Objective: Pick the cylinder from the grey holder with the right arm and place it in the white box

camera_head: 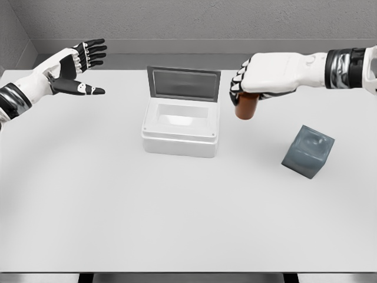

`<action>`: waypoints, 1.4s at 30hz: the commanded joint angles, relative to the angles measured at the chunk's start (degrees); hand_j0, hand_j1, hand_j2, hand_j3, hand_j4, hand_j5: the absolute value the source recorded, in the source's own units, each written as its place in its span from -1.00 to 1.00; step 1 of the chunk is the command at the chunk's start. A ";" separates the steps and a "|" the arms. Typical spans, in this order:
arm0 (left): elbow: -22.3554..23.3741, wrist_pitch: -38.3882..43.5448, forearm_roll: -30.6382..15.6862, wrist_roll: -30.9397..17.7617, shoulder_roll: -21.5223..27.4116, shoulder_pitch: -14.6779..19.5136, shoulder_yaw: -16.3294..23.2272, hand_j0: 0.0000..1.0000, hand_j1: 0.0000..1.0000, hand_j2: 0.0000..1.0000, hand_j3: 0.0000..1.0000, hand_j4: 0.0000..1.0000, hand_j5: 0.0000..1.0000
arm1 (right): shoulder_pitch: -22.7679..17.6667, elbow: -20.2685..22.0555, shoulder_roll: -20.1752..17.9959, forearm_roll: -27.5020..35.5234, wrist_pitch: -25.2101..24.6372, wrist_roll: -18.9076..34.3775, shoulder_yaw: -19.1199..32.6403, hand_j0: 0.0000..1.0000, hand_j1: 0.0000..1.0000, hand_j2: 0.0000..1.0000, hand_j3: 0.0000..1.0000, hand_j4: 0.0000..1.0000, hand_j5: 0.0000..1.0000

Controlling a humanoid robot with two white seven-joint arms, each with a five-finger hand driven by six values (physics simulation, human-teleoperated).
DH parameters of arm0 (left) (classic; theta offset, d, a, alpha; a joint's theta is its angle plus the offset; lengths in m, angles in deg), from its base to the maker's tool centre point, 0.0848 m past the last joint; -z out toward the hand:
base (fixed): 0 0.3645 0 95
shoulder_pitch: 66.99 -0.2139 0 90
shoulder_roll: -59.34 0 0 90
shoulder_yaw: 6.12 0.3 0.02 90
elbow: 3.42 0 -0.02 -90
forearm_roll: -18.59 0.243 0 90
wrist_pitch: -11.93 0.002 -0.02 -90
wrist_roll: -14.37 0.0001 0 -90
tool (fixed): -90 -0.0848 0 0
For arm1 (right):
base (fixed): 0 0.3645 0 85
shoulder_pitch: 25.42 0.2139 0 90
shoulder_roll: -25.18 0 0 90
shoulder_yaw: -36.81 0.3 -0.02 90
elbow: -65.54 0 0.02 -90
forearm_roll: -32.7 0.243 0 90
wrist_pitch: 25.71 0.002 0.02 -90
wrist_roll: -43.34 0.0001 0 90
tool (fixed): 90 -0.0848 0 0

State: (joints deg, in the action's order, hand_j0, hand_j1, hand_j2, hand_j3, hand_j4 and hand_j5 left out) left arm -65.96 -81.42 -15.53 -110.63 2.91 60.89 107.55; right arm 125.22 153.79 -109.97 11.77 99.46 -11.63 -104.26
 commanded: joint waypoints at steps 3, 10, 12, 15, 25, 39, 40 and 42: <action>-0.04 0.00 -0.33 0.00 0.09 -0.09 -0.03 1.00 1.00 1.00 1.00 1.00 1.00 | 0.18 -2.29 2.08 0.01 -0.16 -0.03 -0.78 -0.02 -0.02 -0.02 -0.02 -0.02 -0.02; -0.13 0.00 -0.33 0.00 0.09 -0.09 -0.03 1.00 1.00 1.00 1.00 1.00 1.00 | 2.02 -3.17 4.72 -0.34 -0.16 -0.03 -2.36 -0.02 -0.02 -0.02 -0.02 -0.02 -0.02; -0.13 0.00 -0.33 0.00 0.17 -0.09 -0.03 1.00 1.00 1.00 1.00 1.00 1.00 | 2.46 -3.61 4.98 -0.34 -0.16 -0.03 -2.37 -0.02 -0.02 -0.02 -0.02 -0.02 -0.02; -0.04 0.00 -0.33 0.00 0.17 -0.09 -0.03 1.00 1.00 1.00 1.00 1.00 1.00 | 3.25 -5.54 6.74 -0.43 -0.16 -0.03 -3.33 -0.02 -0.02 -0.02 -0.02 -0.02 -0.02; -0.04 0.00 -0.33 0.00 0.17 0.00 -0.12 1.00 1.00 1.00 1.00 1.00 1.00 | 5.62 -10.28 11.57 -0.43 -0.16 -0.03 -5.70 -0.02 -0.02 -0.02 -0.02 -0.02 -0.02; -0.04 0.00 -0.33 0.00 0.17 0.00 -0.03 1.00 1.00 1.00 1.00 1.00 1.00 | 8.26 -11.96 14.03 -0.43 -0.16 -0.03 -6.58 -0.02 -0.02 -0.02 -0.02 -0.02 -0.02; -0.04 0.00 -0.33 0.00 0.17 0.00 -0.12 1.00 1.00 1.00 1.00 1.00 1.00 | 8.44 -11.96 14.65 -0.43 -0.16 -0.03 -6.67 -0.02 -0.02 -0.02 -0.02 -0.02 -0.02; -0.04 0.00 -0.33 0.00 0.17 0.00 -0.03 1.00 1.00 1.00 1.00 1.00 1.00 | 8.88 -12.04 15.26 -0.43 -0.16 -0.03 -6.94 -0.02 -0.02 -0.02 -0.02 -0.02 -0.02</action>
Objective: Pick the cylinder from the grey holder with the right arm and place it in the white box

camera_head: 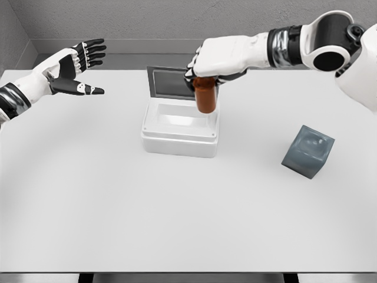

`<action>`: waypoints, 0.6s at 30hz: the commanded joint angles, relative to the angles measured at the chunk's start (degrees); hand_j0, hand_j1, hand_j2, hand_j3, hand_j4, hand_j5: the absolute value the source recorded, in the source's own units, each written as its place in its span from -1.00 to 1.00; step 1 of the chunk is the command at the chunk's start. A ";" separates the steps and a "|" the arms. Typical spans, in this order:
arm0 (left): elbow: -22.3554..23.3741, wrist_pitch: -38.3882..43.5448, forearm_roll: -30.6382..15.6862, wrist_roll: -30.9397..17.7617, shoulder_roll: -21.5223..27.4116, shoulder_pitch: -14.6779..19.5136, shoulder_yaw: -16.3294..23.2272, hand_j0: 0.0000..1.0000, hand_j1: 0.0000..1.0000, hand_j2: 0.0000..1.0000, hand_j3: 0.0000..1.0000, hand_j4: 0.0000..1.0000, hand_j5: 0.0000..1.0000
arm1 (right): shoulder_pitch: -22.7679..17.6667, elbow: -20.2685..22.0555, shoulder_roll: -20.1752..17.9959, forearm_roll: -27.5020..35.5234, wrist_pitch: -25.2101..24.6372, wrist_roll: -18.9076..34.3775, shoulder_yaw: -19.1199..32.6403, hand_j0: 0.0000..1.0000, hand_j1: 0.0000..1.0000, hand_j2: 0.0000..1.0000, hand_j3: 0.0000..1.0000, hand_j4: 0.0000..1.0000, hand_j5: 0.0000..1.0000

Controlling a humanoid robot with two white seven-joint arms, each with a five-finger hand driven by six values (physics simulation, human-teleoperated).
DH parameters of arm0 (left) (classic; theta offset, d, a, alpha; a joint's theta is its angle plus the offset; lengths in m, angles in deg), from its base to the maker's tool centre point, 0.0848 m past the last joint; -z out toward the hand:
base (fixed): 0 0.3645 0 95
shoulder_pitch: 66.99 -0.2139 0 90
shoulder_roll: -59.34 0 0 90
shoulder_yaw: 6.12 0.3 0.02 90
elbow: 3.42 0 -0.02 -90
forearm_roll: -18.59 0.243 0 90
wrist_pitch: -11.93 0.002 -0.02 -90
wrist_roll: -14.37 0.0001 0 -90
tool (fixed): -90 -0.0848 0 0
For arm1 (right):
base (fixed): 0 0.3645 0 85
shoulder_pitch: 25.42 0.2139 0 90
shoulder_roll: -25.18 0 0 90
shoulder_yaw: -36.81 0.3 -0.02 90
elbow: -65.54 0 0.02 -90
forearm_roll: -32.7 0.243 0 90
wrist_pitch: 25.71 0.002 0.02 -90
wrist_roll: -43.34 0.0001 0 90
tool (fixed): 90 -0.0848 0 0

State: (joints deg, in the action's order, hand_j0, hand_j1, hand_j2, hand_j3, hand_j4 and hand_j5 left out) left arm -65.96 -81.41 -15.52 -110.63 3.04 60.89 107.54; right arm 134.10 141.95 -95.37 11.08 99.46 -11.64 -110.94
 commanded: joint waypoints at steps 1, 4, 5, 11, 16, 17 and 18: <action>-0.04 0.00 -0.34 0.00 0.04 0.00 -0.01 1.00 1.00 1.00 1.00 1.00 1.00 | 0.09 -0.64 1.19 0.26 -0.16 -0.02 -0.26 -0.02 -0.02 -0.02 -0.02 -0.02 -0.02; 0.05 0.00 -0.25 0.00 0.04 0.00 -0.01 1.00 1.00 1.00 1.00 1.00 1.00 | 0.62 -1.96 1.98 0.26 -0.16 -0.02 -1.14 -0.02 -0.02 -0.02 -0.02 -0.02 -0.02; 0.23 0.00 -0.34 0.00 0.04 0.00 -0.01 1.00 1.00 1.00 1.00 1.00 1.00 | 0.62 -2.14 1.98 0.26 -0.16 -0.02 -1.14 -0.01 -0.01 -0.01 -0.01 -0.01 -0.01; 0.23 0.00 -0.34 0.00 0.04 0.00 -0.01 1.00 1.00 1.00 1.00 1.00 1.00 | 0.70 -2.66 1.98 -0.09 -0.16 -0.02 -1.05 0.07 0.07 0.07 0.07 0.07 0.07; 0.23 0.00 -0.34 0.00 0.04 0.09 -0.01 1.00 1.00 1.00 1.00 1.00 1.00 | 0.62 -2.23 2.07 -1.50 -0.16 -0.02 -0.61 1.00 1.00 1.00 1.00 1.00 1.00; 0.23 0.00 -0.34 0.00 0.04 0.00 -0.01 1.00 1.00 1.00 1.00 1.00 1.00 | 0.70 -2.23 2.07 -1.59 -0.16 -0.02 -0.43 1.00 1.00 1.00 1.00 1.00 1.00; 0.23 0.00 -0.34 0.00 0.04 0.00 -0.10 1.00 1.00 1.00 1.00 1.00 1.00 | 0.70 -2.14 2.07 -1.59 -0.16 -0.02 -0.43 1.00 1.00 1.00 1.00 1.00 1.00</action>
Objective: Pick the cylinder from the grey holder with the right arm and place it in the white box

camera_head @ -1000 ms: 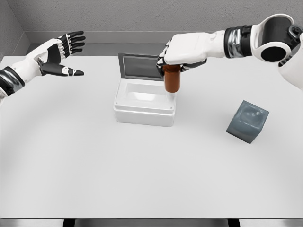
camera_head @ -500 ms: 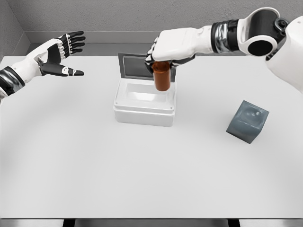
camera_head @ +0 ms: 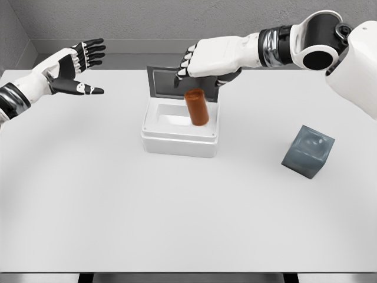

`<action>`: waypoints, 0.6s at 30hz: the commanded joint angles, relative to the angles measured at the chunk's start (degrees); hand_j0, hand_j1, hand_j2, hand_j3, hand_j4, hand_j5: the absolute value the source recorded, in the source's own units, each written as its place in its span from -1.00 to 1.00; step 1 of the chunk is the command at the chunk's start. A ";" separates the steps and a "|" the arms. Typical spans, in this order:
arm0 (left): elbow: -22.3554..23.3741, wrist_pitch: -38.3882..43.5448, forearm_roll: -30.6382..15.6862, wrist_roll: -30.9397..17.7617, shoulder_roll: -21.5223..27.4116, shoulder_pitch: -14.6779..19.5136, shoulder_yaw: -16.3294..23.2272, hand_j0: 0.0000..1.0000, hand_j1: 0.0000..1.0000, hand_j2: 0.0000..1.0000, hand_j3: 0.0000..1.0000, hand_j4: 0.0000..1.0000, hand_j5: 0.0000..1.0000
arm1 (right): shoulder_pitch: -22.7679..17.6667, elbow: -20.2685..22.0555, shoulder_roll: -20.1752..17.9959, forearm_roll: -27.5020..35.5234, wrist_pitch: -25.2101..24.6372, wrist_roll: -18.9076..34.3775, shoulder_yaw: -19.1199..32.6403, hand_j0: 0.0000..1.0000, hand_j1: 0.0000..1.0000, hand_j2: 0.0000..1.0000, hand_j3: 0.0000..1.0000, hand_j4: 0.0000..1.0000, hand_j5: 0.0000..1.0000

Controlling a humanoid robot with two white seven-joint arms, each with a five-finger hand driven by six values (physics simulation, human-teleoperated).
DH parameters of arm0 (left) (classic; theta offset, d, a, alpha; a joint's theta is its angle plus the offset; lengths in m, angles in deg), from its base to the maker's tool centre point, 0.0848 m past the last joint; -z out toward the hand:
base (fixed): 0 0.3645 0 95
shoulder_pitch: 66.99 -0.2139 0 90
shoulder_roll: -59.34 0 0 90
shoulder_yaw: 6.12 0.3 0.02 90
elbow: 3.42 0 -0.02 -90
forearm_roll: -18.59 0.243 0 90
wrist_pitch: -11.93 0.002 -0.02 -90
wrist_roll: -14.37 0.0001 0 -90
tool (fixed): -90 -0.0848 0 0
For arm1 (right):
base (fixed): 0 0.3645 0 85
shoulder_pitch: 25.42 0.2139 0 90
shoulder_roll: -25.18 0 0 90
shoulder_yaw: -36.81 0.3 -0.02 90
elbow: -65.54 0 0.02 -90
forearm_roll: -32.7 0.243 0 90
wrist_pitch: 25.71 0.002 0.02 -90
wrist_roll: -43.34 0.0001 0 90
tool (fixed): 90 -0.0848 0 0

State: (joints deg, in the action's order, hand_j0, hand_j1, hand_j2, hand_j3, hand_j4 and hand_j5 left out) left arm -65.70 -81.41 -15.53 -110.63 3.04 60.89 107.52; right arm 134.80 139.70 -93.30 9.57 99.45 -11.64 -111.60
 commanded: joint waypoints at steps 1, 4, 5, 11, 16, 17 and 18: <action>-0.04 0.00 -0.33 0.00 0.04 0.09 0.00 1.00 1.00 1.00 1.00 1.00 1.00 | 0.00 0.11 0.00 -0.07 -0.15 -0.02 0.22 1.00 1.00 1.00 1.00 1.00 1.00; -0.04 0.00 -0.33 0.00 0.04 0.00 0.00 1.00 1.00 1.00 1.00 1.00 1.00 | 0.00 0.28 0.09 -0.07 -0.15 -0.02 0.40 1.00 1.00 1.00 1.00 1.00 1.00; -0.04 0.00 -0.33 0.00 0.04 0.09 0.00 1.00 1.00 1.00 1.00 1.00 1.00 | 0.00 0.46 0.09 -0.07 -0.15 -0.02 0.40 1.00 1.00 1.00 1.00 1.00 1.00; -0.74 0.00 -0.33 0.00 -0.75 0.53 1.14 1.00 1.00 1.00 1.00 1.00 1.00 | -2.72 13.55 -11.51 2.04 -0.15 -0.02 5.93 1.00 1.00 1.00 1.00 1.00 1.00; -0.83 0.00 -0.33 0.00 -2.59 1.58 2.99 1.00 1.00 1.00 1.00 1.00 1.00 | -18.27 25.59 -26.72 12.14 -0.15 -0.02 25.34 1.00 1.00 1.00 1.00 1.00 1.00; -0.83 0.00 -0.33 0.00 -2.77 1.67 2.99 1.00 1.00 1.00 1.00 1.00 1.00 | -24.33 26.04 -27.42 13.81 -0.15 -0.02 31.76 1.00 1.00 1.00 1.00 1.00 1.00; -0.74 0.00 -0.33 0.00 -3.38 1.93 3.07 1.00 1.00 1.00 1.00 1.00 1.00 | -29.52 26.04 -27.25 14.25 -0.15 -0.02 37.21 1.00 1.00 1.00 1.00 1.00 1.00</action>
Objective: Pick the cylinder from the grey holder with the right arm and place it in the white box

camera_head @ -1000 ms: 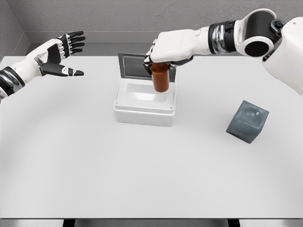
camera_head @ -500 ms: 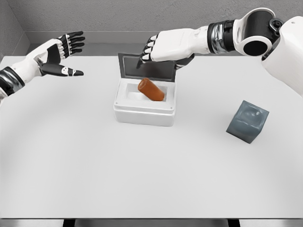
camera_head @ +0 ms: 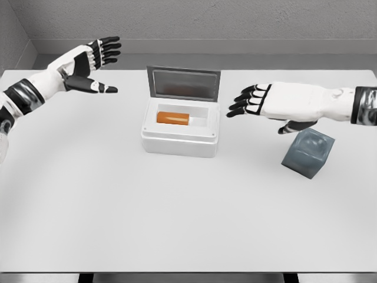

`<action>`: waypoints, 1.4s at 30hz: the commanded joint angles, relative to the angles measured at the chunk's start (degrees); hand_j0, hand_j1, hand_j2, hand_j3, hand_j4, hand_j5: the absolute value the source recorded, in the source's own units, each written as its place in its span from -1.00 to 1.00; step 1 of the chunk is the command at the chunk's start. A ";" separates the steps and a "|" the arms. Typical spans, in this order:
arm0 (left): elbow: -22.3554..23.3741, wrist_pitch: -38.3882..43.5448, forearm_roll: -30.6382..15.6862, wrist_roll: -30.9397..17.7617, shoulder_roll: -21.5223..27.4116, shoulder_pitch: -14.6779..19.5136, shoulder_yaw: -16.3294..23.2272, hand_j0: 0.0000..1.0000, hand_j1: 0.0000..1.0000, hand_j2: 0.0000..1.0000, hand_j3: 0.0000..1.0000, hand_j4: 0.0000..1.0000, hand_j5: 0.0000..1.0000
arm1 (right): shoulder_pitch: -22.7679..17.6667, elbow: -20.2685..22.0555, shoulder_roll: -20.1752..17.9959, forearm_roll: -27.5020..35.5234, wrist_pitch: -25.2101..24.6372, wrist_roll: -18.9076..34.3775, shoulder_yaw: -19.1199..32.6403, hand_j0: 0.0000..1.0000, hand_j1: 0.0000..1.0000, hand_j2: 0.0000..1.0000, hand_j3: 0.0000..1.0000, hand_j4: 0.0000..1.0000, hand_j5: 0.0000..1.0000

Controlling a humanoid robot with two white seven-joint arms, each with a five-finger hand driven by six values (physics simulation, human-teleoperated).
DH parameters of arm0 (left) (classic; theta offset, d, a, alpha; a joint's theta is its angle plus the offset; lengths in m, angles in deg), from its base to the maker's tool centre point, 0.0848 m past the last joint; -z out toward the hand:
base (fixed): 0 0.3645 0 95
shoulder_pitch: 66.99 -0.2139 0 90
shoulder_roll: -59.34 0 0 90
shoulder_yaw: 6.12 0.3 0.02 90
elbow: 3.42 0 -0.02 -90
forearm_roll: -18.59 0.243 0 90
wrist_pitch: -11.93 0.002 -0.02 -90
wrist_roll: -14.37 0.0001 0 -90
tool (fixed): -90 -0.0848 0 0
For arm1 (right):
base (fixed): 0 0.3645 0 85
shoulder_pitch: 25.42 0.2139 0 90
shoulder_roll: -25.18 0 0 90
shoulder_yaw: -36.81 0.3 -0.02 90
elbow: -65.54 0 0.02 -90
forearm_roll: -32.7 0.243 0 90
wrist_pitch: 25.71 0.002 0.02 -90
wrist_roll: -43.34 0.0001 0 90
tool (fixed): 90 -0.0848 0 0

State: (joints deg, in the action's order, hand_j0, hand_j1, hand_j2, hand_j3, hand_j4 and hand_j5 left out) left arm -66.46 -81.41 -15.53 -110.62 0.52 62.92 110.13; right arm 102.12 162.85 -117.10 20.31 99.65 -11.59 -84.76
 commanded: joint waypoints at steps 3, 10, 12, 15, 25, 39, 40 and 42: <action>0.02 0.00 -0.25 0.00 -2.18 0.70 1.52 1.00 1.00 1.00 1.00 1.00 1.00 | -6.69 2.97 -3.01 10.71 -0.36 -0.07 18.73 1.00 1.00 1.00 1.00 1.00 1.00; 0.02 0.00 -0.25 0.00 -3.23 1.05 1.70 1.00 1.00 1.00 1.00 1.00 1.00 | -26.11 2.18 10.61 11.51 -0.36 -0.07 29.19 1.00 1.00 1.00 1.00 1.00 1.00; 0.02 0.00 -0.25 0.00 -3.32 1.14 2.14 1.00 1.00 1.00 1.00 1.00 1.00 | -28.05 2.18 11.05 11.69 -0.36 -0.07 30.16 1.00 1.00 1.00 1.00 1.00 1.00; 0.02 0.00 -0.25 0.00 -3.85 1.49 2.84 1.00 1.00 1.00 1.00 1.00 1.00 | -28.32 2.18 11.23 11.86 -0.36 -0.07 30.25 1.00 1.00 1.00 1.00 1.00 1.00; -0.07 0.00 -0.16 0.00 -5.87 1.49 3.90 1.00 1.00 1.00 1.00 1.00 1.00 | -28.49 2.18 11.49 11.86 -0.36 -0.07 30.16 1.00 1.00 1.00 1.00 1.00 1.00; -5.78 -0.09 -0.33 0.00 -4.99 -0.71 3.63 1.00 1.00 1.00 1.00 1.00 1.00 | -28.75 1.22 11.49 11.86 -0.36 -0.07 30.16 1.00 1.00 1.00 1.00 1.00 1.00; -6.40 -0.09 -0.33 0.00 -4.38 -0.97 3.63 1.00 1.00 1.00 1.00 1.00 1.00 | -28.67 1.22 11.49 11.86 -0.36 -0.07 30.16 1.00 1.00 1.00 1.00 1.00 1.00; -8.24 -0.09 -0.42 0.00 -3.59 -1.85 3.46 1.00 1.00 1.00 1.00 1.00 1.00 | -28.84 1.22 11.49 11.86 -0.36 -0.07 30.16 1.00 1.00 1.00 1.00 1.00 1.00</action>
State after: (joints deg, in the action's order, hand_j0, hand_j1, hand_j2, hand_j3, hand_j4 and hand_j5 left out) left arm -73.09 -81.51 -15.67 -110.48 -3.67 60.71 113.66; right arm 73.37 164.07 -105.56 31.72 99.47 -11.63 -54.60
